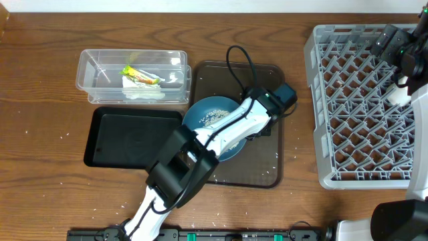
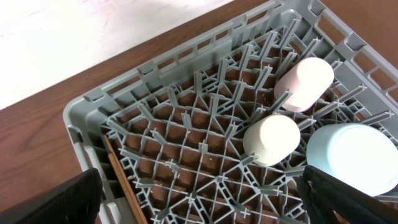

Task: Sort waste into correct bins and load items into the dishwasher rack
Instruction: 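Lift and tilt the rice bowl with the left gripper, then carry the rice bowl left over the black tray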

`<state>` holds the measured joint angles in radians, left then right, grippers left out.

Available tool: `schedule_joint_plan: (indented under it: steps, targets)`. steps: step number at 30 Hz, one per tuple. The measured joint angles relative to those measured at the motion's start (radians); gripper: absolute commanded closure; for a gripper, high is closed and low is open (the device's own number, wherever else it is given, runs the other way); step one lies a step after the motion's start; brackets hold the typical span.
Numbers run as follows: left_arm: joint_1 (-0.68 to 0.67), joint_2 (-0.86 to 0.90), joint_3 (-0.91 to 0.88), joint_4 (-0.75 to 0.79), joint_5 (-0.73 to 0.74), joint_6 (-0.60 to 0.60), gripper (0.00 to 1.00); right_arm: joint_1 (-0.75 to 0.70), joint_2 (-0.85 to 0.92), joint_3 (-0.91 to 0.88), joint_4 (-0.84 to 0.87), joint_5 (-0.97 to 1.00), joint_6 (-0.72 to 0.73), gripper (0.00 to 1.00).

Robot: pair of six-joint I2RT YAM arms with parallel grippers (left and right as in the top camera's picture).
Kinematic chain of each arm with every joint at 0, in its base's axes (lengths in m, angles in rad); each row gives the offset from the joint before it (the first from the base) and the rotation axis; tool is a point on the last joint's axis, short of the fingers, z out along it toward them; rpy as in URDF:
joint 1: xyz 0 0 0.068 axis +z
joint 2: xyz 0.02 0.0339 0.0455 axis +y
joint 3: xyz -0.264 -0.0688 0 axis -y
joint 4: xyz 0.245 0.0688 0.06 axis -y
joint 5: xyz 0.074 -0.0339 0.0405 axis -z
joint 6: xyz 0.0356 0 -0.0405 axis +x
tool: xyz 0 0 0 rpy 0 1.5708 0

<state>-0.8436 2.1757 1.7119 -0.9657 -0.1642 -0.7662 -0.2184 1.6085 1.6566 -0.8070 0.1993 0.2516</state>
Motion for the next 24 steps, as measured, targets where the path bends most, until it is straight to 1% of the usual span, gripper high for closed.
schedule_joint_plan:
  steps: [15, 21, 24]
  targets:
    - [0.006, -0.152, 0.000, -0.087, 0.008, 0.000, 0.94, 0.000, 0.000, 0.000, 0.000, 0.000, 0.000, 0.01]
    - [0.066, -0.253, 0.000, -0.100, 0.017, 0.000, 0.94, 0.000, 0.000, 0.000, 0.000, 0.000, 0.000, 0.01]
    - [0.119, -0.288, 0.000, -0.101, 0.060, 0.000, 0.94, 0.000, 0.000, 0.000, 0.000, 0.000, 0.000, 0.01]
